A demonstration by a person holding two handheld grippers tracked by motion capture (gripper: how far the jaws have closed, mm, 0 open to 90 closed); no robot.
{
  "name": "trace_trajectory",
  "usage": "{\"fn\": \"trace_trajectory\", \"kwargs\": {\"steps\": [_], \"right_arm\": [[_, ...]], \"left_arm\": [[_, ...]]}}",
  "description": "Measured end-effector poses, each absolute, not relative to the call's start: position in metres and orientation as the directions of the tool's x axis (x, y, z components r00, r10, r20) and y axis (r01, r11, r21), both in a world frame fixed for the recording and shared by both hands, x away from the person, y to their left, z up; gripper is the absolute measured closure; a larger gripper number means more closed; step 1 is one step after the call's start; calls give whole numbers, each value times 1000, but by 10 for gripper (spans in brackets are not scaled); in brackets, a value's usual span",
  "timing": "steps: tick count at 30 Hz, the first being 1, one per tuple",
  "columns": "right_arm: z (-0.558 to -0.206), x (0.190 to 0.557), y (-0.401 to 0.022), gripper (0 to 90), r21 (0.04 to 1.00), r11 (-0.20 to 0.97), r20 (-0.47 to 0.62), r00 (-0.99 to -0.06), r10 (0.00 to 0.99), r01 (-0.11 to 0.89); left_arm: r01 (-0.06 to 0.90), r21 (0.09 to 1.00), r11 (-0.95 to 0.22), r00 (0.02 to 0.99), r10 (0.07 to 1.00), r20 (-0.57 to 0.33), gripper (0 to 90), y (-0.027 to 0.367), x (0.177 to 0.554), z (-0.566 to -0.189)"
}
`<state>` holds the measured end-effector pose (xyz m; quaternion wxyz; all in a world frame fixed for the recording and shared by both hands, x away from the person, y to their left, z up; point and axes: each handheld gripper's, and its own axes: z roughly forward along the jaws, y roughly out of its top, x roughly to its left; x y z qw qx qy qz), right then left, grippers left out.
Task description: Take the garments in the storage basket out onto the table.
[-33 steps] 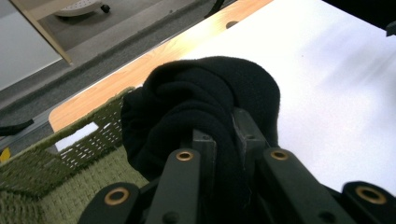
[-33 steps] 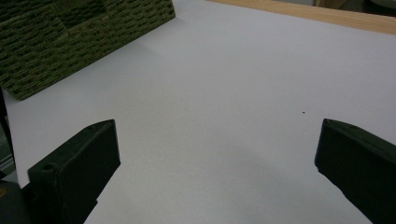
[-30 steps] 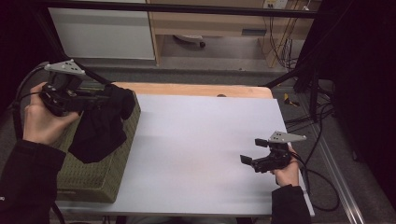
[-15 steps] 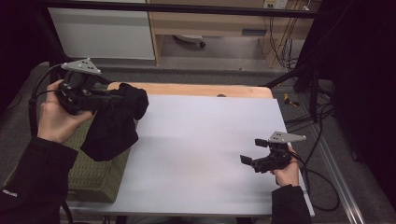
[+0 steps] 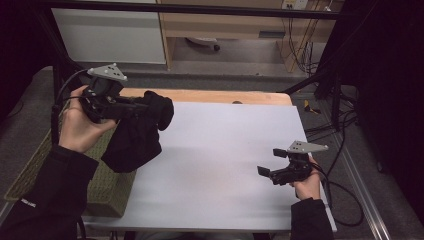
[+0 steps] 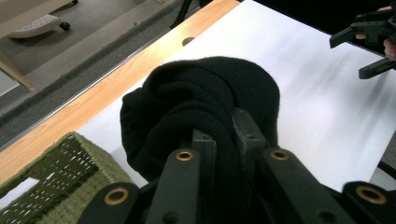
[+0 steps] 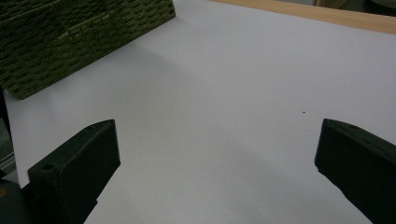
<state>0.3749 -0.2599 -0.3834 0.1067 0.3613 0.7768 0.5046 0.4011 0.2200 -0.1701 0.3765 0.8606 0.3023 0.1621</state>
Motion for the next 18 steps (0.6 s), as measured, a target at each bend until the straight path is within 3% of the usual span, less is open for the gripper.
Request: {"fn": "trace_trajectory", "kwargs": {"steps": [18], "right_arm": [[-384, 375, -260, 6, 860, 237, 193, -718, 668, 452]], "left_arm": [[376, 742, -555, 806, 591, 34, 816, 185, 405, -182]]}}
